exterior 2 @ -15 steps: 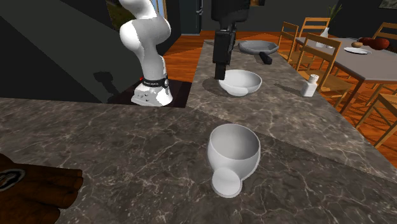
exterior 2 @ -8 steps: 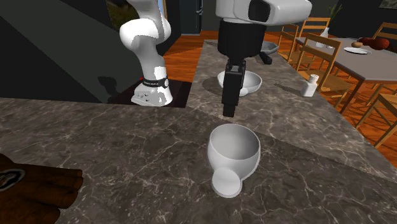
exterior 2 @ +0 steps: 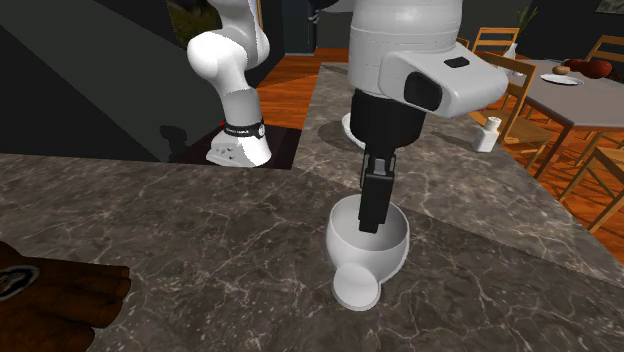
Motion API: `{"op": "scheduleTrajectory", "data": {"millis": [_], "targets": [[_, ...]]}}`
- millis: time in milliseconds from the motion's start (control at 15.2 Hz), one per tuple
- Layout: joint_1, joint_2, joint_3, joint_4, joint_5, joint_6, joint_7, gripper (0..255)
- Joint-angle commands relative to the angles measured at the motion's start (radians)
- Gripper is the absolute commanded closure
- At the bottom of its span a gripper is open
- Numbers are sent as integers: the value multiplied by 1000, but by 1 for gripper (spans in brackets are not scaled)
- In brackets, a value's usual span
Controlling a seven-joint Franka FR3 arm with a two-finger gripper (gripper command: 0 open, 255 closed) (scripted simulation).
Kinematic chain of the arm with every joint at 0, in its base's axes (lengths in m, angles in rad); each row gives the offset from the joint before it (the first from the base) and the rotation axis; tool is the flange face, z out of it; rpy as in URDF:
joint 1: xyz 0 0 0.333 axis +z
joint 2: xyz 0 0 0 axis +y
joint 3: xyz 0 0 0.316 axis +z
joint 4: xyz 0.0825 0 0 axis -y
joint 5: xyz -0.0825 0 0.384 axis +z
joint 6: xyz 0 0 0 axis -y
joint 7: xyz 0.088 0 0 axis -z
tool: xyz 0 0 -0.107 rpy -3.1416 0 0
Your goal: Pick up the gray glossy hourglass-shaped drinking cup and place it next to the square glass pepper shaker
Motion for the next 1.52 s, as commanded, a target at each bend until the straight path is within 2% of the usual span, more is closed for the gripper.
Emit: {"op": "scheduleTrajectory", "data": {"millis": [0, 594, 660, 1254, 1452], "targets": [[-1, 12, 2, -15, 10, 25, -7, 0], [-3, 24, 4, -25, 19, 44, -13, 0], [-3, 24, 4, -25, 19, 44, -13, 255], [-3, 24, 4, -25, 19, 44, -13, 255], [1, 2, 1, -7, 2, 8, -1, 255]]}}
